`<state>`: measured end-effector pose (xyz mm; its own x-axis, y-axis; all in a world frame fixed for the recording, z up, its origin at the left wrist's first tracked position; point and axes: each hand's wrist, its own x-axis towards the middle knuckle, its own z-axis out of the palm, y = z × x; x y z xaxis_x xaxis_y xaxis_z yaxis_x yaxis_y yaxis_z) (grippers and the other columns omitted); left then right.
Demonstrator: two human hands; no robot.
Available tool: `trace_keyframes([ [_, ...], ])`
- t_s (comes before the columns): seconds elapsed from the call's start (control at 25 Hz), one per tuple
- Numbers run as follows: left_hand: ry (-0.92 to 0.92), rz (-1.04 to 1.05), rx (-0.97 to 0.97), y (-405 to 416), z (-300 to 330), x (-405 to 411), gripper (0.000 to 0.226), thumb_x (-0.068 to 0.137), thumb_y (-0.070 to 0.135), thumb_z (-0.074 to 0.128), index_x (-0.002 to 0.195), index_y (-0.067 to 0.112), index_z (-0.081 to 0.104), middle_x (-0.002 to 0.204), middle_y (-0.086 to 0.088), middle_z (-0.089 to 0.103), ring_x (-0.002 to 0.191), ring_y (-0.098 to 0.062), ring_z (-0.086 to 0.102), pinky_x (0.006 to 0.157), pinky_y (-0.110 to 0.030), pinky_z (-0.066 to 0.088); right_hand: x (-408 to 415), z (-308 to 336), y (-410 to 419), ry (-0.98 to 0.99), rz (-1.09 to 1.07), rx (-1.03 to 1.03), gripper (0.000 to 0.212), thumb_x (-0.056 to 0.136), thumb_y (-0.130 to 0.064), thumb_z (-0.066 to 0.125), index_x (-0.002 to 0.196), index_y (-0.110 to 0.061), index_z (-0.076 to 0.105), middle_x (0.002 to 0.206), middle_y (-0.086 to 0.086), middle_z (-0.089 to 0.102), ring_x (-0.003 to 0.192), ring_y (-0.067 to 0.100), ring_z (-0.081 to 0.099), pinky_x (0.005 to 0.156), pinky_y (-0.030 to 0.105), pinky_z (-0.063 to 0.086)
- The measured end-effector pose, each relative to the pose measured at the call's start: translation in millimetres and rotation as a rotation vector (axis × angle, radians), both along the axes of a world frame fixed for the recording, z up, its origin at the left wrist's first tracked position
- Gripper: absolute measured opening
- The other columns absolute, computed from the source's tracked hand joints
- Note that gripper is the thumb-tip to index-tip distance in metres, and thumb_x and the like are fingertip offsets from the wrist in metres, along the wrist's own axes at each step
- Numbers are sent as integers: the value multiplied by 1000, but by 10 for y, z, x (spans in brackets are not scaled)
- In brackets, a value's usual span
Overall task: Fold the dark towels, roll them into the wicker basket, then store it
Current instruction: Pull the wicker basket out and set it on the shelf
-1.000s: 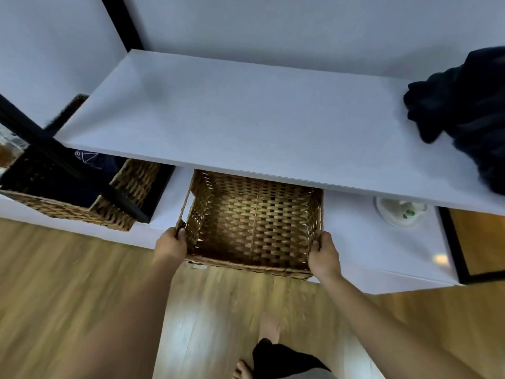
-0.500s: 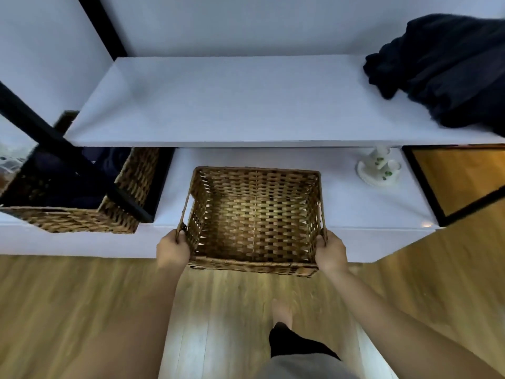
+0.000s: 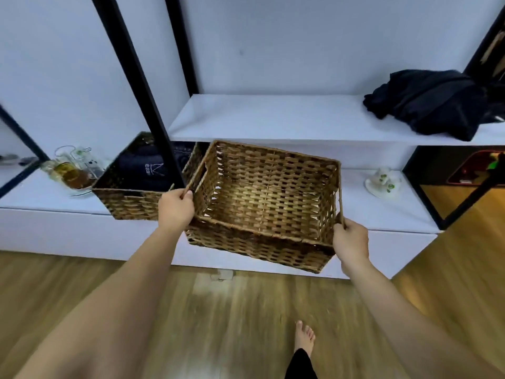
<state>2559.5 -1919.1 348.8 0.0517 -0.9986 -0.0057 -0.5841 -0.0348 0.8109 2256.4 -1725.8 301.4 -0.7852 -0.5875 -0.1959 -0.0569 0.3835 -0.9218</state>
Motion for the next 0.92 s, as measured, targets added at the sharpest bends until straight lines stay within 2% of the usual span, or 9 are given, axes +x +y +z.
trace_keyframes([
  [0.08,-2,14,-48,15,308,134,29,102,22,52,80,10,67,66,-1,55,69,-24,53,66,-34,38,129,266,39,-11,-1,-58,23,89,-9,44,79,-6,65,72,5,62,67,22,52,64,33,36],
  [0.2,38,42,-85,86,699,288,31,102,23,54,74,15,66,61,1,50,62,-20,48,60,-32,34,267,673,120,3,5,-157,24,89,-11,44,81,-10,67,70,1,60,66,20,49,64,33,34],
  [0.4,161,77,-114,68,1228,343,37,101,24,55,64,20,60,59,1,46,56,-18,42,54,-32,29,381,1394,94,8,-18,-377,32,88,-5,43,83,-20,71,59,-19,57,57,5,46,61,26,36],
  [0.48,231,97,-113,23,1366,340,37,100,24,56,64,15,60,62,-1,48,60,-21,44,59,-31,31,372,1665,30,18,16,-447,40,88,-2,42,84,-24,75,67,-14,59,62,7,45,63,28,35],
  [0.64,360,117,-143,-175,1662,247,32,99,24,57,72,12,68,69,-3,58,63,-22,54,63,-31,42,237,2156,-173,19,35,-520,59,91,0,41,71,-43,76,77,-8,63,73,11,49,68,29,39],
  [0.72,405,118,-190,-376,1837,152,29,97,25,57,73,10,67,73,-2,61,66,-22,56,64,-31,44,117,2317,-360,26,38,-578,55,92,0,40,77,-37,78,79,-6,63,77,14,51,73,31,42],
  [0.8,399,113,-234,-639,1965,20,25,95,24,56,76,12,65,73,-4,57,67,-21,53,64,-30,40,-25,2375,-655,-2,13,-602,47,94,0,40,85,-26,77,76,-11,66,72,8,55,71,27,46],
  [0.92,394,111,-210,-1074,1917,-223,19,97,21,53,81,14,60,75,-8,55,70,-22,50,64,-31,37,-217,2303,-1166,-24,12,-575,42,98,-2,40,102,-27,74,81,-12,71,69,3,60,65,20,48],
])
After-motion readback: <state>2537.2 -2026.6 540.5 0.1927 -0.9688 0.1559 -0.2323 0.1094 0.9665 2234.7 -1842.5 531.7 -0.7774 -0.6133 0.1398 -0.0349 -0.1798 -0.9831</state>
